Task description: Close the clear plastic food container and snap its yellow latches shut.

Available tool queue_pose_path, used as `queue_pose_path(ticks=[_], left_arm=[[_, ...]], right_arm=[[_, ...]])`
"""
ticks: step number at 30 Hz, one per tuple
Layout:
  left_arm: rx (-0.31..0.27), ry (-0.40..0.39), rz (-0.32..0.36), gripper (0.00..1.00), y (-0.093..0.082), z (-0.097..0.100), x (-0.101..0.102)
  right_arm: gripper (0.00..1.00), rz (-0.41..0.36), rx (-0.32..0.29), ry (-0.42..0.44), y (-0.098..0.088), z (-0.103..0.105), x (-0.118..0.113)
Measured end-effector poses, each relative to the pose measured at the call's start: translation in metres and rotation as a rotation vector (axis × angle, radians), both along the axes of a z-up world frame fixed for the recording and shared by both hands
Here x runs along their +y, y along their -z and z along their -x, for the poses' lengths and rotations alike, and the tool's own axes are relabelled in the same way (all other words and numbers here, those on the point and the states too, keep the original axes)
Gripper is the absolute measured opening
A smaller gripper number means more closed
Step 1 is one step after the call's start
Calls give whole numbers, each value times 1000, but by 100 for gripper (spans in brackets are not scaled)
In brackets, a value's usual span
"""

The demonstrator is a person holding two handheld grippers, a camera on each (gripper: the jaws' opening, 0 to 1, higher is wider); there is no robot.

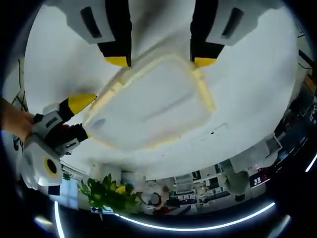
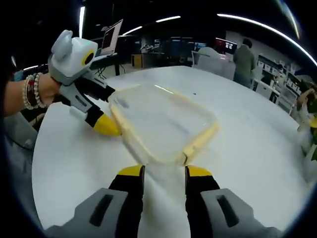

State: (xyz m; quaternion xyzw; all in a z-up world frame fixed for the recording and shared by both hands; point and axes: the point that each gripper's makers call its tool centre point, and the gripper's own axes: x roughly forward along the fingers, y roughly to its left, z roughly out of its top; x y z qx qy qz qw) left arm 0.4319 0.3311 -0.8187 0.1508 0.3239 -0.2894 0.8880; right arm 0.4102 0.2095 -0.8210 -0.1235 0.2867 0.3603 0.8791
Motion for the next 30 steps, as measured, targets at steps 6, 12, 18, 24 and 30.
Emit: queue_pose_path(ticks=[6, 12, 18, 24, 30], left_arm=[[-7, -12, -9, 42, -4, 0, 4], [19, 9, 1, 49, -12, 17, 6], [-24, 42, 78, 82, -37, 36, -2], [-9, 109, 134, 93, -52, 84, -13], [-31, 149, 149, 96, -72, 125, -5]], right_arm=[[29, -8, 4, 2, 0, 4, -6], [34, -41, 2, 32, -10, 11, -16], [55, -120, -9, 69, -31, 24, -24], [76, -85, -5, 68, -36, 56, -33], [81, -37, -40, 57, -51, 94, -39]])
